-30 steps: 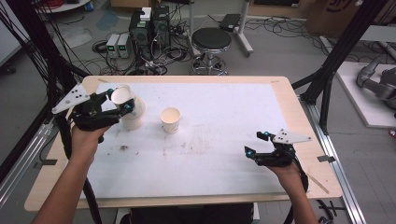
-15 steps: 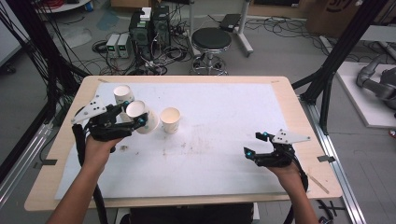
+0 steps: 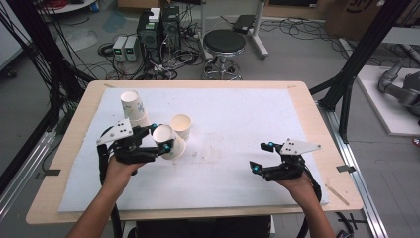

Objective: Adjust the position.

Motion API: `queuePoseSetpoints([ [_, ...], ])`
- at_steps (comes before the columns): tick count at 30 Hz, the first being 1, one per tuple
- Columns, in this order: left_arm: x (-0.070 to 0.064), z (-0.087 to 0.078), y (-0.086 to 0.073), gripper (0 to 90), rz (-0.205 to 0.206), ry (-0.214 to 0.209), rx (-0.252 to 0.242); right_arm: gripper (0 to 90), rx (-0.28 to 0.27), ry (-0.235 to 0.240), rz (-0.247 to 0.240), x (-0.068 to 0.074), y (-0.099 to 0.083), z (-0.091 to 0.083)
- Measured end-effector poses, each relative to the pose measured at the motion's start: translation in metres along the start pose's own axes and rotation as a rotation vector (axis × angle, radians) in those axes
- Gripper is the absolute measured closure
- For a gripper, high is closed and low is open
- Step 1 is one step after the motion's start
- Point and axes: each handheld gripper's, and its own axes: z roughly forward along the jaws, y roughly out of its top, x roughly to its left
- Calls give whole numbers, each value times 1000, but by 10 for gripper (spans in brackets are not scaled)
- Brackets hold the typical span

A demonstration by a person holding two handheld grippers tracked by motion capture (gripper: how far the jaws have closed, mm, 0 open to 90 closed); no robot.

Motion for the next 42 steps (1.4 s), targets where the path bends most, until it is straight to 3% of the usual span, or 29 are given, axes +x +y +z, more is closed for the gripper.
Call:
queuePoseSetpoints([
  [12,-18,22,-10,364,6,-85,35,197,-16,87,-42,15,18,14],
  [16,-22,29,-12,364,8,-112,48,197,-30,142,-59,21,21,22],
  [21,-27,37,-13,362,5,-145,54,197,-3,199,-59,29,25,33],
  [22,-28,39,-14,362,5,-151,58,197,-20,173,-89,28,26,36],
  [23,-28,41,-14,362,2,-159,61,197,-6,205,-84,30,26,38],
  [25,-30,45,-14,362,4,-172,72,197,-7,222,-94,33,28,41],
  [42,-42,69,-12,362,19,-248,95,198,25,303,-135,49,30,63],
])
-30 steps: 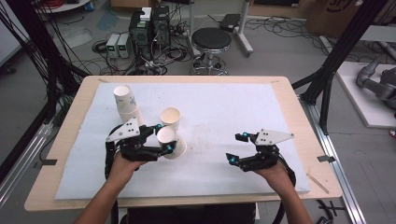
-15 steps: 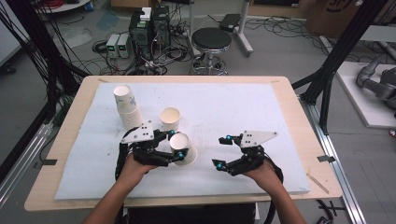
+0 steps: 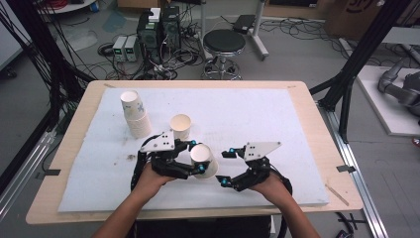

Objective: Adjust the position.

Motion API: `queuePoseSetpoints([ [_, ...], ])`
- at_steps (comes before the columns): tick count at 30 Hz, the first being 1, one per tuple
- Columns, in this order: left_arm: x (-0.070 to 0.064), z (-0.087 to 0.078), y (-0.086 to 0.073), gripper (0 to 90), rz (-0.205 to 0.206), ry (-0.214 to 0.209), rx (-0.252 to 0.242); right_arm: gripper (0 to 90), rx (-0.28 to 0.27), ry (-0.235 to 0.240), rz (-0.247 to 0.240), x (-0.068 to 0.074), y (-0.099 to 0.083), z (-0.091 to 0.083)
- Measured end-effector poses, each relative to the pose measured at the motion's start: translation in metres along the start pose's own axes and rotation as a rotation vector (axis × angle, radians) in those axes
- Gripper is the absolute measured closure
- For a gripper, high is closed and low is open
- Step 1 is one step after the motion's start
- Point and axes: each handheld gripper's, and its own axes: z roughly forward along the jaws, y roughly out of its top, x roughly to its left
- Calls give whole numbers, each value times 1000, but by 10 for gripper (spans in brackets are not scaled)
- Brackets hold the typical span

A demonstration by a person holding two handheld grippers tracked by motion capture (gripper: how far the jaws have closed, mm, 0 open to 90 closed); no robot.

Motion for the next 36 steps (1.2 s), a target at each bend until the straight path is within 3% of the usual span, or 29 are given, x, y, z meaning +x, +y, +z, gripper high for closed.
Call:
queuePoseSetpoints([
  [21,-4,19,-1,364,-7,-79,2,205,-20,75,0,-2,2,13],
  [26,-4,20,0,365,-5,-85,-1,284,-21,111,3,-2,0,15],
  [33,-4,19,-1,363,-11,-94,0,338,-18,118,2,-1,0,15],
  [36,-4,18,-2,300,-25,-93,-13,340,-5,124,-2,-1,1,14],
])
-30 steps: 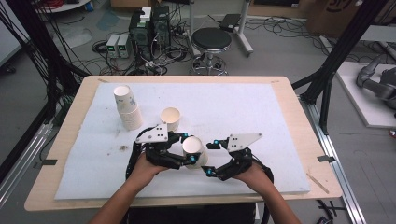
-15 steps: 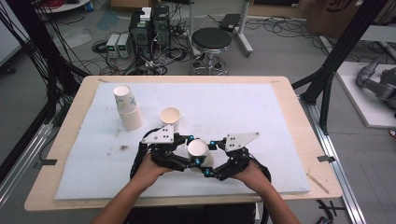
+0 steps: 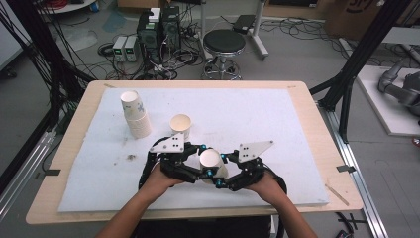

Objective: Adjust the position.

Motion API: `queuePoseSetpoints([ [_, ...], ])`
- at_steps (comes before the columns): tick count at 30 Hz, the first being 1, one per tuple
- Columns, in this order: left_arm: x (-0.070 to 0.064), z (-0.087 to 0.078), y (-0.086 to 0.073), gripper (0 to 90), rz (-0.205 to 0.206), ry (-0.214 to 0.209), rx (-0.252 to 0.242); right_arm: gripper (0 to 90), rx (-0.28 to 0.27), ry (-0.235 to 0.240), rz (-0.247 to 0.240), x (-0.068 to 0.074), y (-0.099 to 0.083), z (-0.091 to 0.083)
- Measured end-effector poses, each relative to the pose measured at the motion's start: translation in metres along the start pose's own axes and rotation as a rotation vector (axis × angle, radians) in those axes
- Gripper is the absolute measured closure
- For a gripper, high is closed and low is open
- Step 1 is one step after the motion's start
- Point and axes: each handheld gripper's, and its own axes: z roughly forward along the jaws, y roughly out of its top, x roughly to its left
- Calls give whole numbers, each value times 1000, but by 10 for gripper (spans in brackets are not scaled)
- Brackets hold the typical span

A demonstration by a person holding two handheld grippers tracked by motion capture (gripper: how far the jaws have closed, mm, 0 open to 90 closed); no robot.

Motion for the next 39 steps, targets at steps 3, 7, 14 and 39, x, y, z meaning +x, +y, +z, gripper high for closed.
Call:
queuePoseSetpoints([
  [3,0,-2,2,144,-18,24,-11,342,20,-6,-2,-1,0,-1],
  [7,1,-6,4,144,-4,20,18,343,57,-11,-16,0,-1,-2],
  [14,1,-12,6,144,18,4,95,345,97,-28,-44,2,-2,-6],
  [39,-1,3,11,147,95,-25,325,345,330,-22,-134,1,8,-5],
])
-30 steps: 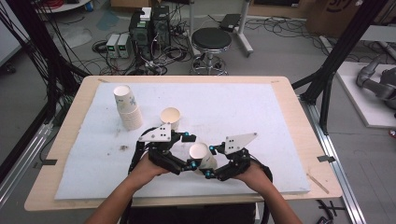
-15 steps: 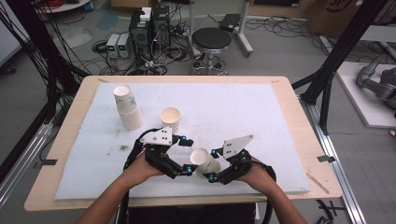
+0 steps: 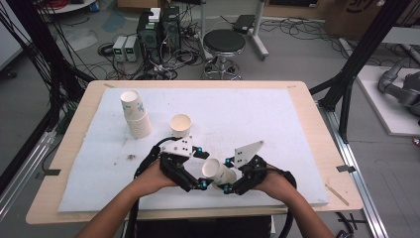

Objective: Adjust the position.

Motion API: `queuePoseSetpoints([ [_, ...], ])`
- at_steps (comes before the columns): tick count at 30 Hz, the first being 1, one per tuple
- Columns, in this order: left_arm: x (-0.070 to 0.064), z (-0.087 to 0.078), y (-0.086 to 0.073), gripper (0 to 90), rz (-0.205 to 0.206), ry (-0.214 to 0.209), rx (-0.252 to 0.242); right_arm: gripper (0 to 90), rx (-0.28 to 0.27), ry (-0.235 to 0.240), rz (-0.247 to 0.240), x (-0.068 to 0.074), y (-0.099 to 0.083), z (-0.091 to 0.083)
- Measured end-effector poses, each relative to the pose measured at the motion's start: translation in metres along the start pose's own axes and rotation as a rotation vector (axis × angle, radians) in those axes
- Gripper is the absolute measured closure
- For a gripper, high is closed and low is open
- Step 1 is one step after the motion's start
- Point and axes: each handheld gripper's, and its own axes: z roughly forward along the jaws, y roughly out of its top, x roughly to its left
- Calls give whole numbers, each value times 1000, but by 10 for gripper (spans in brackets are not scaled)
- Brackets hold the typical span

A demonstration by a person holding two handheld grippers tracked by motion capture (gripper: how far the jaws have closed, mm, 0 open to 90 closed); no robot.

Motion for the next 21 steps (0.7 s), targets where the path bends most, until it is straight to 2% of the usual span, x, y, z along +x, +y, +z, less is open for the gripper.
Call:
queuePoseSetpoints([
  [8,0,7,6,152,19,-3,54,343,100,9,-20,-1,12,1],
  [14,1,12,5,175,21,-9,90,342,143,18,-23,0,18,4],
  [21,3,17,4,252,19,-33,126,340,183,23,-30,1,19,7],
])
